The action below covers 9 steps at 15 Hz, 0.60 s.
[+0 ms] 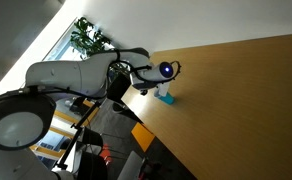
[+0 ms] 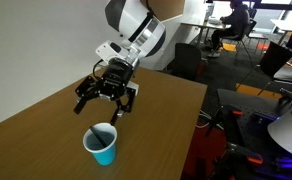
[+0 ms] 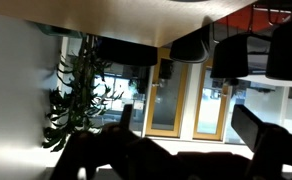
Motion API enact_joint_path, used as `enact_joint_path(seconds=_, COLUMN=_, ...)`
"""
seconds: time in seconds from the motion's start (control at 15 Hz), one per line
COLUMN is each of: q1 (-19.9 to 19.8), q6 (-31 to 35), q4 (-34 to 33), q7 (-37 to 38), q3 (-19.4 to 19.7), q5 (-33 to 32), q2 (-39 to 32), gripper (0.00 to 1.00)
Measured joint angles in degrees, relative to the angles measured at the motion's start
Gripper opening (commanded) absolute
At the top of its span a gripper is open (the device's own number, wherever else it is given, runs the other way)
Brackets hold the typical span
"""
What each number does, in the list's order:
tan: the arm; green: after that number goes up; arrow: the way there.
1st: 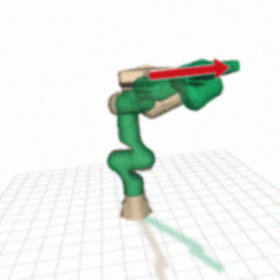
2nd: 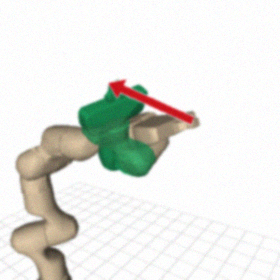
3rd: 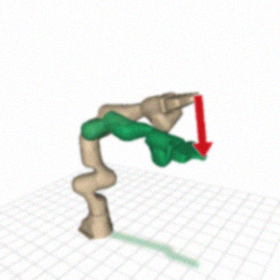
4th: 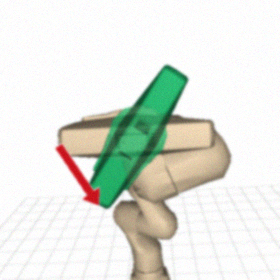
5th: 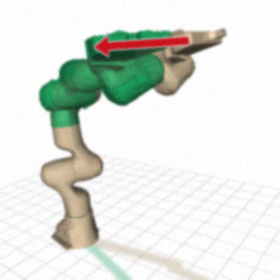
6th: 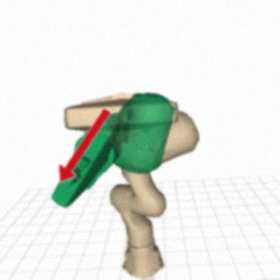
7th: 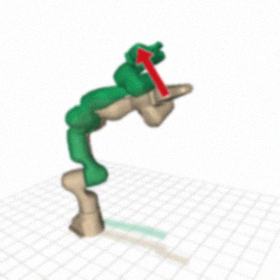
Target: Put the black pen inside the blue cup
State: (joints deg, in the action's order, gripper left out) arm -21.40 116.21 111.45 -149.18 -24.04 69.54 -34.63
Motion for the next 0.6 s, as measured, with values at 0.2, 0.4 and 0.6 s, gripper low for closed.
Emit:
enact_joint_path(seconds=0.2, q1=-2.4, q6=10.3, q4=1.5, q7=0.0, q3=-4.9, q5=2.5, q2=3.9, gripper=1.0)
enact_joint_path(seconds=0.4, q1=-4.7, q6=20.6, q4=3.2, q7=0.0, q3=-9.6, q5=6.7, q2=7.9, gripper=1.0)
enact_joint_path(seconds=0.6, q1=-6.6, q6=30.4, q4=4.0, q7=0.0, q3=-13.5, q5=11.5, q2=11.5, gripper=1.0)
